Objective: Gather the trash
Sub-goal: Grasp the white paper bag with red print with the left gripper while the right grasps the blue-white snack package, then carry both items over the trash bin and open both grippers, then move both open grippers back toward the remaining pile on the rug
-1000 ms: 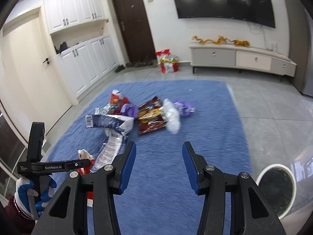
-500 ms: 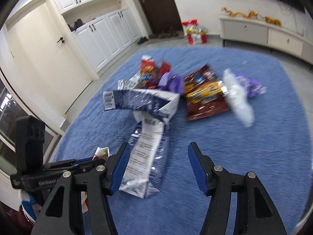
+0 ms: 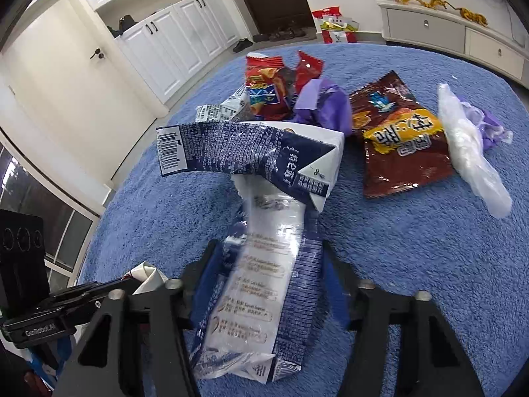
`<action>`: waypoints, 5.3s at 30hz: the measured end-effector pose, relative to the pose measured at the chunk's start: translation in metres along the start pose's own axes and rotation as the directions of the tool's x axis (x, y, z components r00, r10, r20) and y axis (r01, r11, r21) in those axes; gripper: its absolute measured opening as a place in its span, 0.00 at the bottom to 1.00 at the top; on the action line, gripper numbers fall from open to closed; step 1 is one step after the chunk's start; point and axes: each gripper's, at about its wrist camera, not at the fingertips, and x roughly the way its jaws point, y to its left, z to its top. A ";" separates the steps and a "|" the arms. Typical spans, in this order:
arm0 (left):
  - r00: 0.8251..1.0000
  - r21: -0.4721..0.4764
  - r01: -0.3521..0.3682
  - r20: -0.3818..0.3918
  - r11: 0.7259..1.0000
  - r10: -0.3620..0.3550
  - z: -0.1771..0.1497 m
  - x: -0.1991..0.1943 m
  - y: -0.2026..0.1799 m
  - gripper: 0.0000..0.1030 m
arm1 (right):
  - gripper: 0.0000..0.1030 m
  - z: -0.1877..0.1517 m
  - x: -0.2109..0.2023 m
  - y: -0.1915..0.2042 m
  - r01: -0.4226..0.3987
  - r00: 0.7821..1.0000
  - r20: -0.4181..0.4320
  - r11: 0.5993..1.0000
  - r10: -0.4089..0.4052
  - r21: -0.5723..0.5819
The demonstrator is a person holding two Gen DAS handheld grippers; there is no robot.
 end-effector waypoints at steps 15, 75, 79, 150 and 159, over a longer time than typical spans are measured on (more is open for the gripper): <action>0.999 0.031 0.003 0.039 1.000 -0.004 -0.009 -0.022 -0.014 0.04 | 0.43 -0.030 -0.038 -0.004 -0.044 0.999 0.007 0.998 0.044 -0.052; 0.855 0.482 0.361 -0.513 0.799 -0.077 -0.111 0.399 -0.480 0.08 | 0.50 -0.217 -0.247 -0.431 0.315 0.752 0.205 0.614 -0.627 0.724; 0.853 0.486 0.362 -0.517 0.795 -0.073 -0.120 0.394 -0.474 0.31 | 0.51 -0.219 -0.250 -0.431 0.322 0.747 0.197 0.605 -0.635 0.728; 0.934 0.283 -0.355 0.157 0.891 0.322 0.084 0.002 -0.136 0.42 | 0.59 -0.149 -0.298 -0.126 0.404 0.780 0.390 0.869 -0.490 0.285; 0.755 -0.058 -0.575 0.347 0.816 0.556 0.132 -0.045 -0.061 0.41 | 0.62 -0.157 -0.306 -0.120 0.383 0.779 0.411 0.878 -0.474 0.286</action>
